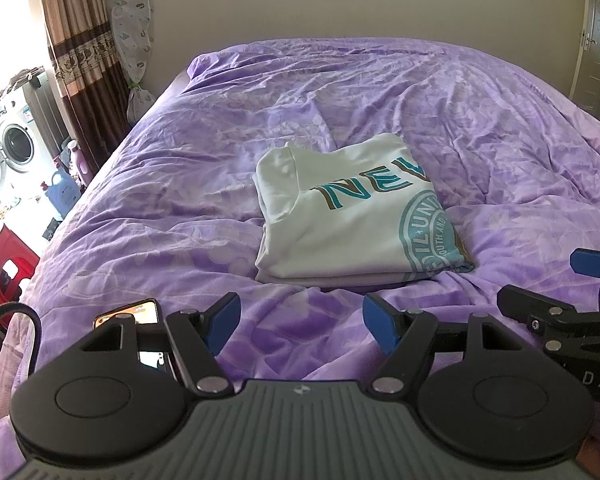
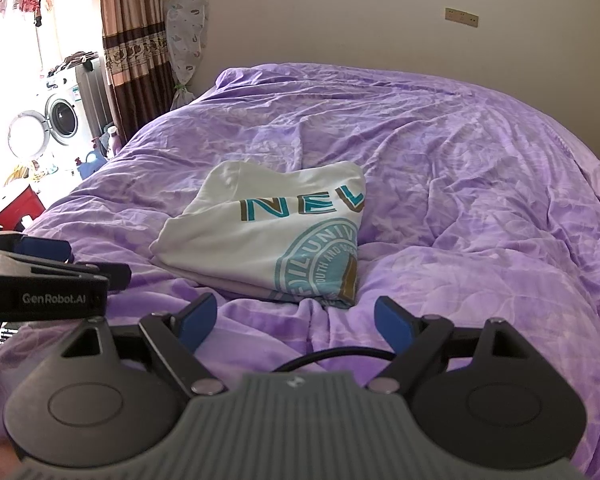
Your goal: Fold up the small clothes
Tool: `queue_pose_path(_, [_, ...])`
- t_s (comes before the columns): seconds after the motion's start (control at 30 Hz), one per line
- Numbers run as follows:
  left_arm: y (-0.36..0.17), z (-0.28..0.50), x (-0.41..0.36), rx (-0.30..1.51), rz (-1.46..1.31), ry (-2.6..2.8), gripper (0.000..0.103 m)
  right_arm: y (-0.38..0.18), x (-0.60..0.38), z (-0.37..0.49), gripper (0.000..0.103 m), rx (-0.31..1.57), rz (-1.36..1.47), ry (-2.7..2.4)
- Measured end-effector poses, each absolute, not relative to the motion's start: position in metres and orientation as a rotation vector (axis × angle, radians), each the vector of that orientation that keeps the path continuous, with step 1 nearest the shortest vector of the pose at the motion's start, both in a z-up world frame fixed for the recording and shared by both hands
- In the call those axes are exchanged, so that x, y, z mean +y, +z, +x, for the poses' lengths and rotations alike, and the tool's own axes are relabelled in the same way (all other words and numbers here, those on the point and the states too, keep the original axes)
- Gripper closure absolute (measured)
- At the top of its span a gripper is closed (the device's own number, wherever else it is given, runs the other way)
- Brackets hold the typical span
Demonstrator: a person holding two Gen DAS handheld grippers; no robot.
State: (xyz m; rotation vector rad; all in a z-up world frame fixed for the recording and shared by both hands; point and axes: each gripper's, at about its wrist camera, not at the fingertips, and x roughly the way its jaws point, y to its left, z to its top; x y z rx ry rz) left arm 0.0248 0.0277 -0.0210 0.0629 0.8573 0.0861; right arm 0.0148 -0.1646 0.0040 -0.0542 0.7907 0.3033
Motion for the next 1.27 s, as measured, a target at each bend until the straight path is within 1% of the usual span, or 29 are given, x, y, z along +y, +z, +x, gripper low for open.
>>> queue_pose_path(0.57, [-0.012,0.026,0.022,0.84,0.066,0.075,0.021,0.005,-0.164,0.015,0.021,0.789,-0.05,0.308])
queue_pose_path(1.27, [-0.017,0.021,0.014,0.812,0.078,0.069,0.021,0.004,-0.163,0.015,0.021,0.789,-0.047,0.31])
